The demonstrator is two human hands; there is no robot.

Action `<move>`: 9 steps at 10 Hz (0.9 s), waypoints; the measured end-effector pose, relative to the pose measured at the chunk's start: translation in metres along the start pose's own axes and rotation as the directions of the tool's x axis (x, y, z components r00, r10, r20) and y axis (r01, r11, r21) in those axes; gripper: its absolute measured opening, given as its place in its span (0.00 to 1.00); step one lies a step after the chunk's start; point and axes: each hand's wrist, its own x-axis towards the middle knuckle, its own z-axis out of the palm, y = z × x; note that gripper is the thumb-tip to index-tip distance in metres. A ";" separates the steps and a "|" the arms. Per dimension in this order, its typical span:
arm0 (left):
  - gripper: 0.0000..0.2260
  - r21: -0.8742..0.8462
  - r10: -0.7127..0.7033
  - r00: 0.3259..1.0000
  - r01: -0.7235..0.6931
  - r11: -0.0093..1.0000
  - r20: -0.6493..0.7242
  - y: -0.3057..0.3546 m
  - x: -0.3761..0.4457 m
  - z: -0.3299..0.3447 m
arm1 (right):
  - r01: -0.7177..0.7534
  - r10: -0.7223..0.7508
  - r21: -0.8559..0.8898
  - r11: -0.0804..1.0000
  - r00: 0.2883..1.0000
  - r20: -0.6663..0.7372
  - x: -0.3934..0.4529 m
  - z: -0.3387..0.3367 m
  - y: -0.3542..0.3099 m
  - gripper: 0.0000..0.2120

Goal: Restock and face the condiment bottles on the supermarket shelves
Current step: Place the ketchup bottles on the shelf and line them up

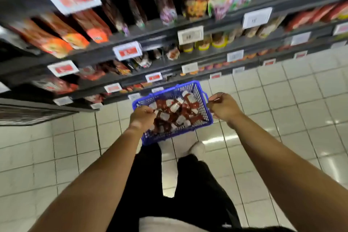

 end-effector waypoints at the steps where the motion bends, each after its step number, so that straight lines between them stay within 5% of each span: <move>1: 0.05 -0.080 -0.207 0.973 0.216 0.973 0.104 -0.057 0.037 0.069 | -0.087 0.085 0.017 0.996 0.994 0.074 0.022 0.041 0.054 0.04; 2: 0.03 -0.206 -0.393 0.905 0.420 0.884 0.162 -0.103 0.073 0.124 | -0.162 0.160 -0.002 0.987 0.970 0.181 0.055 0.084 0.104 0.10; 4: 0.17 -0.317 -0.542 0.826 0.562 0.764 0.158 -0.153 0.191 0.214 | -0.219 0.232 -0.083 0.972 0.952 0.200 0.159 0.167 0.183 0.06; 6: 0.28 -0.509 -0.503 0.849 0.509 0.694 0.164 -0.186 0.307 0.268 | 0.114 -0.039 -0.491 0.864 0.986 0.160 0.293 0.238 0.242 0.33; 7: 0.29 -0.516 -0.486 0.825 0.562 0.647 0.289 -0.196 0.357 0.287 | 0.224 -0.092 -0.608 0.762 0.966 0.242 0.343 0.264 0.261 0.47; 9: 0.27 -0.357 -0.496 0.798 0.599 0.717 0.342 -0.191 0.401 0.301 | 0.236 -0.152 -0.611 0.755 0.970 0.187 0.369 0.293 0.270 0.46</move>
